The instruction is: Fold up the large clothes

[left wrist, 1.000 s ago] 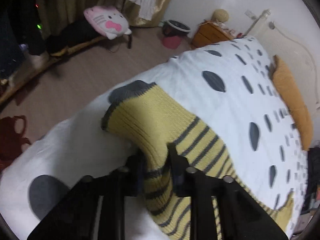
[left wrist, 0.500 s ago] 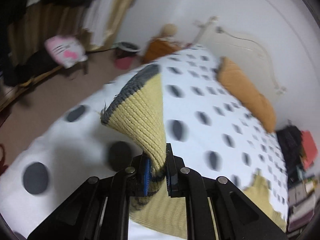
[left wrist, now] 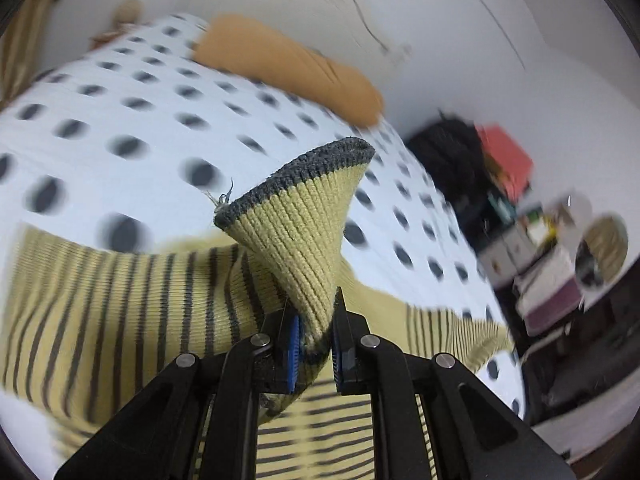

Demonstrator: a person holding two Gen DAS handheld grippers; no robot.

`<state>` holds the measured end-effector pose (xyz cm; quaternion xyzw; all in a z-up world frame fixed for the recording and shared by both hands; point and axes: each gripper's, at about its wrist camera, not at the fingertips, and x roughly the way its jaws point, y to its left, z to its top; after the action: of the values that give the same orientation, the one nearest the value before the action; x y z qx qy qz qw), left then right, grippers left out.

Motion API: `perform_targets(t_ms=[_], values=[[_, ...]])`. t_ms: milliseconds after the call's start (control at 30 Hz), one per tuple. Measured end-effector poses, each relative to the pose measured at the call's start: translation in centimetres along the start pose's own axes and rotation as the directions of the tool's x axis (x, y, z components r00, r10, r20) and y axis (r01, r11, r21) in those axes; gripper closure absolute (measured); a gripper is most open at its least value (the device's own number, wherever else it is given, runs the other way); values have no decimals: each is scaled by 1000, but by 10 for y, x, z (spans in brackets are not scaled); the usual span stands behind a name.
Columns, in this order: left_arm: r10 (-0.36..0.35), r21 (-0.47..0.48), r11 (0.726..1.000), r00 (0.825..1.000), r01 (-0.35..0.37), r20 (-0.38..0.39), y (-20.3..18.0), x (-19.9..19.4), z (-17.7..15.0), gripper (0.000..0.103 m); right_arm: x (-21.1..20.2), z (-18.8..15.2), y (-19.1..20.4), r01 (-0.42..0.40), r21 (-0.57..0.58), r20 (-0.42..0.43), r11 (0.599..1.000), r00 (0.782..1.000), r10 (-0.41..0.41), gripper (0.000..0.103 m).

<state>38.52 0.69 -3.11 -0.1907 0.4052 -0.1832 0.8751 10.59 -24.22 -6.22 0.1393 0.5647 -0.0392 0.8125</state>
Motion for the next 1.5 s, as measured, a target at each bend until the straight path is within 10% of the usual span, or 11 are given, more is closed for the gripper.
perform_targets(t_ms=[167, 300, 433, 567, 733, 867, 1133, 1267, 1300, 1367, 1500], values=[[-27, 46, 998, 989, 34, -146, -65, 102, -60, 88, -9, -2, -60, 35, 101, 11, 994, 999, -37, 0], [22, 32, 999, 959, -14, -282, -86, 158, -98, 49, -7, -3, -88, 57, 129, -3, 990, 998, -57, 0], [-52, -28, 999, 970, 47, -237, -80, 135, -96, 31, -3, 8, -101, 56, 126, 11, 990, 998, -57, 0], [85, -18, 996, 992, -87, -97, -53, 70, -65, 16, 7, 44, -98, -67, 128, 86, 989, 995, 56, 0], [383, 61, 922, 924, -382, 0, 2, 18, -56, 15, 60, 122, -67, -305, 126, 65, 944, 952, 299, 4], [528, 86, 848, 848, -523, -44, 57, 8, -63, 16, 119, 174, -33, -203, 120, -10, 972, 979, 205, 35], [499, 76, 866, 859, -493, -110, 87, 15, -80, 15, 144, 213, -35, -395, 265, 43, 880, 916, 398, 36], [508, 100, 861, 855, -499, -103, 89, 21, -80, 15, 154, 226, -21, -315, 237, -30, 919, 943, 331, 35], [506, 95, 862, 856, -498, -106, 89, 21, -80, 14, 160, 230, -20, -304, 237, -40, 923, 946, 322, 38], [504, 94, 863, 857, -496, -104, 89, 20, -80, 14, 169, 231, -22, -242, 222, -46, 944, 965, 259, 92], [486, 97, 873, 867, -477, -112, 86, 18, -80, 14, 151, 219, -41, -302, 263, 20, 916, 951, 308, 92]])
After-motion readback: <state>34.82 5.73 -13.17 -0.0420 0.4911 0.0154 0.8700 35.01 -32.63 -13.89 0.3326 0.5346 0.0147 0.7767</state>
